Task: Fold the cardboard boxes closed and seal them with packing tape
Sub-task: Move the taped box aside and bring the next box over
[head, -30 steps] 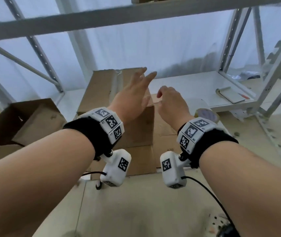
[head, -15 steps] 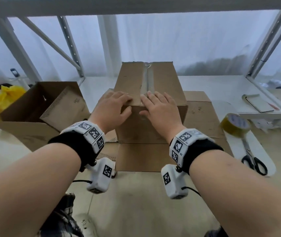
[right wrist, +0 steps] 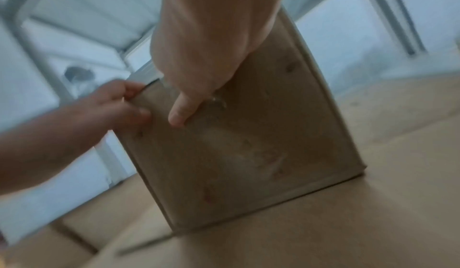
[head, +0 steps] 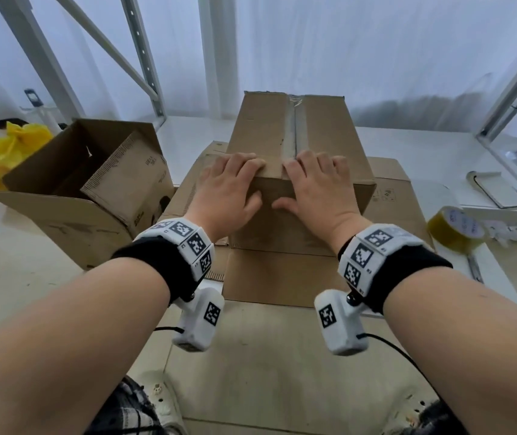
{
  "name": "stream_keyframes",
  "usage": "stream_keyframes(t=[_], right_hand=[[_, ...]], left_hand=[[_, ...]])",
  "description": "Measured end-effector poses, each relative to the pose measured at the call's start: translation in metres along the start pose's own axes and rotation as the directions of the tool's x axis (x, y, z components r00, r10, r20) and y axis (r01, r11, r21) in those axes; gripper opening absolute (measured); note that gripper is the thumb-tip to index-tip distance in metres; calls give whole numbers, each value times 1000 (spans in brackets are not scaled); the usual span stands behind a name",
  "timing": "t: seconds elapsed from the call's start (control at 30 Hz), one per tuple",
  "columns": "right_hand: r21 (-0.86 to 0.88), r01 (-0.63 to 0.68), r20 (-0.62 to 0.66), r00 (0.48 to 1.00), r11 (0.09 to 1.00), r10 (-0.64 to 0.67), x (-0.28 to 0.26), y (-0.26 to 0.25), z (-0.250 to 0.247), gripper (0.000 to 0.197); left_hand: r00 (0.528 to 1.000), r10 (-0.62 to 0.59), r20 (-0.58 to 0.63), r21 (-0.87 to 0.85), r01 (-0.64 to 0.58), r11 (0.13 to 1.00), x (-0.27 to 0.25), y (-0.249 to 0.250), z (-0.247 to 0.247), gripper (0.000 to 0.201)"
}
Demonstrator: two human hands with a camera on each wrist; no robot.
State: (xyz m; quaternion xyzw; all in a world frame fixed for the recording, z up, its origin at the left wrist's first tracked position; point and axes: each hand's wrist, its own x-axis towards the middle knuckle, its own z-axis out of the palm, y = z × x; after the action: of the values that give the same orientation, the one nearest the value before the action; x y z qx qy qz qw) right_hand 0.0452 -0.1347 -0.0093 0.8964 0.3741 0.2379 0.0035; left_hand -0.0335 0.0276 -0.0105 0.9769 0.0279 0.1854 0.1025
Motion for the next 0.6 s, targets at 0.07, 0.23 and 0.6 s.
stream_keyframes(t=[0.07,0.23,0.6], right_hand=[[-28,-6,53,999,1000,7,-6,-3,6,84],[117,-13,74,997,993,4,-1,-2,-5,73],[288,-378,409,879,880,244,28,76,-11,54]], left_hand=[[1000,-21,2,-22,21,1000,3,1,-2,56],[1000,-27,-7,68,27,997,10,5,-8,50],[975,188,116,106,-201,974,29,45,-17,50]])
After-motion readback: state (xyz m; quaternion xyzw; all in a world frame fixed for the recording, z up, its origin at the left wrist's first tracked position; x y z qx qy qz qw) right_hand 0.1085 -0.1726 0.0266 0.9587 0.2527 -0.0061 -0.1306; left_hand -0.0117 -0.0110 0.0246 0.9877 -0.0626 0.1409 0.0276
